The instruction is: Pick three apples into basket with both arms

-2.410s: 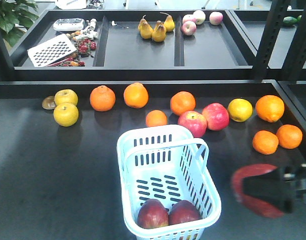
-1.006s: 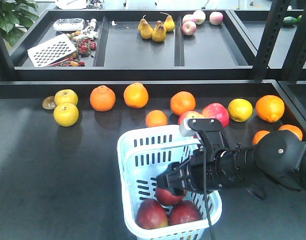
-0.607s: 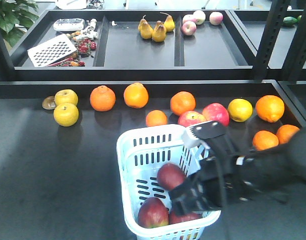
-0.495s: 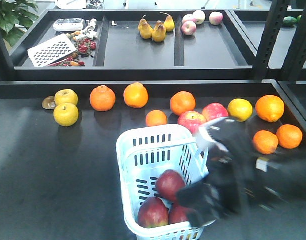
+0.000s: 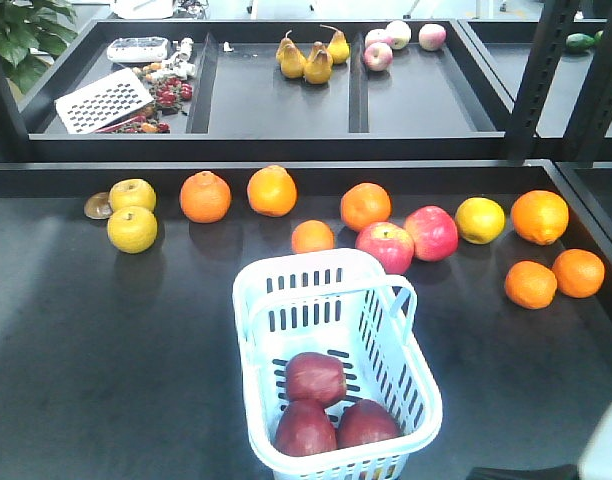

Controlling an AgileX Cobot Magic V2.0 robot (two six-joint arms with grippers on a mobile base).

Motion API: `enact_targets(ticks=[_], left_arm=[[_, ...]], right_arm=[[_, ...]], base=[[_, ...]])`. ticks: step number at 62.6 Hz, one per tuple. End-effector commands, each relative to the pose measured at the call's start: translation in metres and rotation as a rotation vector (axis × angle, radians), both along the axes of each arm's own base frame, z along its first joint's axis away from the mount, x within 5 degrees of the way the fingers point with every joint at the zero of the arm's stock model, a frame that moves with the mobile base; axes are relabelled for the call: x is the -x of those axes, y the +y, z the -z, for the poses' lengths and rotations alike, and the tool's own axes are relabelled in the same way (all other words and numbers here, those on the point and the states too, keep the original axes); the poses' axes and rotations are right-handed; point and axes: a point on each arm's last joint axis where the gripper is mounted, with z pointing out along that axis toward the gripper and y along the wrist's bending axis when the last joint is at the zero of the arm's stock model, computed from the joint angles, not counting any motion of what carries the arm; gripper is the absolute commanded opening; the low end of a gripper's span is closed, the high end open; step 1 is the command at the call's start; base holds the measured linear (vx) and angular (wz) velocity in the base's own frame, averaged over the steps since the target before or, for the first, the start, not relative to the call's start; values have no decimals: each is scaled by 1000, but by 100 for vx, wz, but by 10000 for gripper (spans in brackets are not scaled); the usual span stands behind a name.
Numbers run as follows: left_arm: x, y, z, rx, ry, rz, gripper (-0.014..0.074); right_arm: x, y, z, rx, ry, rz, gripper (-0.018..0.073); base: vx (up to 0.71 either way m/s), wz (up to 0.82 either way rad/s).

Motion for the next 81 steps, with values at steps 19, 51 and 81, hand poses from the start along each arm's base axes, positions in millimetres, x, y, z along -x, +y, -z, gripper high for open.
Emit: enact_targets(ticks=[19,51,81], left_arm=[[-3,-1,-11,61,-23,-33,-7],[-3,-1,-11,61,-23,-33,-7],[-6,2,-6,47,-2,-85,-7]], right_arm=[[-3,-4,-15,-67,-121,67,-5],[-3,-4,-15,-67,-119,65,-5],[-3,-4,-15,-67,-119,65,-5]], base=[[0,0],[0,0],[0,0]])
